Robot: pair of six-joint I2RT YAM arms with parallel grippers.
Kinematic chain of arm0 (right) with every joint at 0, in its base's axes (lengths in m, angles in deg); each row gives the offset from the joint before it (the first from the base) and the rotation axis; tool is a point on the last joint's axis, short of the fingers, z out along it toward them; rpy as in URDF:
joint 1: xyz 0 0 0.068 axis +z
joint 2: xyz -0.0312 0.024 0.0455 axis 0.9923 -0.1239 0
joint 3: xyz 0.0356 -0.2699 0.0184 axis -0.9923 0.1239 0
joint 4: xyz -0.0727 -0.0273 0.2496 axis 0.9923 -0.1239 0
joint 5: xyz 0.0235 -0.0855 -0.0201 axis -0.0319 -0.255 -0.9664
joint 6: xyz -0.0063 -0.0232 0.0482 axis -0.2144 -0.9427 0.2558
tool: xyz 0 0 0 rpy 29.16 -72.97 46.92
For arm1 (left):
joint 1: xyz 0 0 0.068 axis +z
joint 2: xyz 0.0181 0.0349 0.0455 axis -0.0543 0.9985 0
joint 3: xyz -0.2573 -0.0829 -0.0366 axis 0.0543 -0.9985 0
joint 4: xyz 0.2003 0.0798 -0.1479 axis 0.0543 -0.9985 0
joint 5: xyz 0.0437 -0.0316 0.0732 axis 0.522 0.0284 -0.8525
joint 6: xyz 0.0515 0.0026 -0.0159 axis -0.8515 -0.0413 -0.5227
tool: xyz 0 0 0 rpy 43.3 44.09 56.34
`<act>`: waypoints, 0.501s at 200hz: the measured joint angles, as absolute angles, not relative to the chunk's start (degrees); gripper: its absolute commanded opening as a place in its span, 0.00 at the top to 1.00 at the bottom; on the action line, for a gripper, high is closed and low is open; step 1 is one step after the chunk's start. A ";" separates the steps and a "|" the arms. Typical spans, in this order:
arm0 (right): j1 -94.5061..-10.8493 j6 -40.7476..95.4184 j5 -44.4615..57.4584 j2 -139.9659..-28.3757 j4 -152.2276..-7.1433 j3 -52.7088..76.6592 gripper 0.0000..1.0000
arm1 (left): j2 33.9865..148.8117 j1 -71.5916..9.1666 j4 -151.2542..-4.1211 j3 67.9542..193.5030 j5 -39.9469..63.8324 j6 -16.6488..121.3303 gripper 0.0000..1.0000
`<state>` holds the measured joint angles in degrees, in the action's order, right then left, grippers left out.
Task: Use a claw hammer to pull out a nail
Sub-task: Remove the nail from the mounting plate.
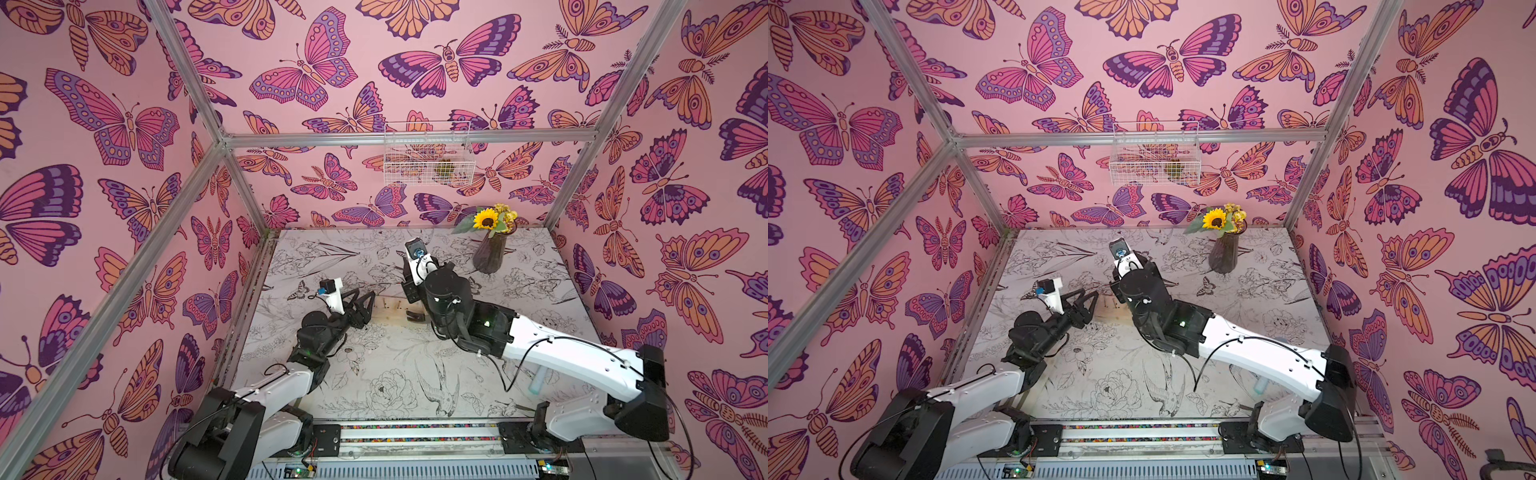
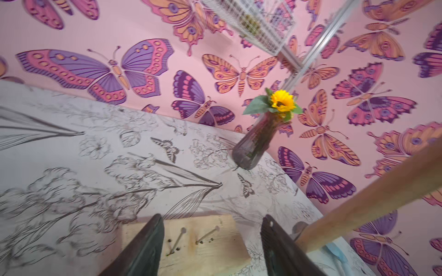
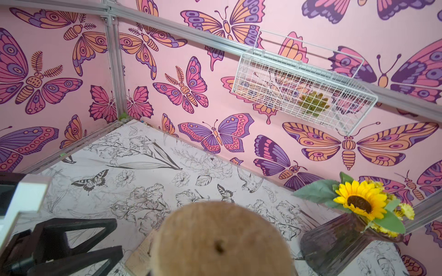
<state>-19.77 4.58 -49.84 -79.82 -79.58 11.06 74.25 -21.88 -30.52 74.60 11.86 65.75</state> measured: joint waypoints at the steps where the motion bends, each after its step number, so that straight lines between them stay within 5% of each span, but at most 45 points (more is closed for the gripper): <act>1: -19.79 4.52 -49.84 -79.97 -79.58 10.93 1.00 | 74.23 -21.66 -30.98 74.75 11.75 65.97 0.35; 100: -23.22 -0.66 -49.23 -97.54 -81.78 0.04 1.00 | 87.74 -13.92 -41.86 82.05 21.04 73.10 0.47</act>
<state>-23.22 -0.66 -49.23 -97.54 -81.78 0.04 87.74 -13.92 -41.86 82.05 21.04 73.10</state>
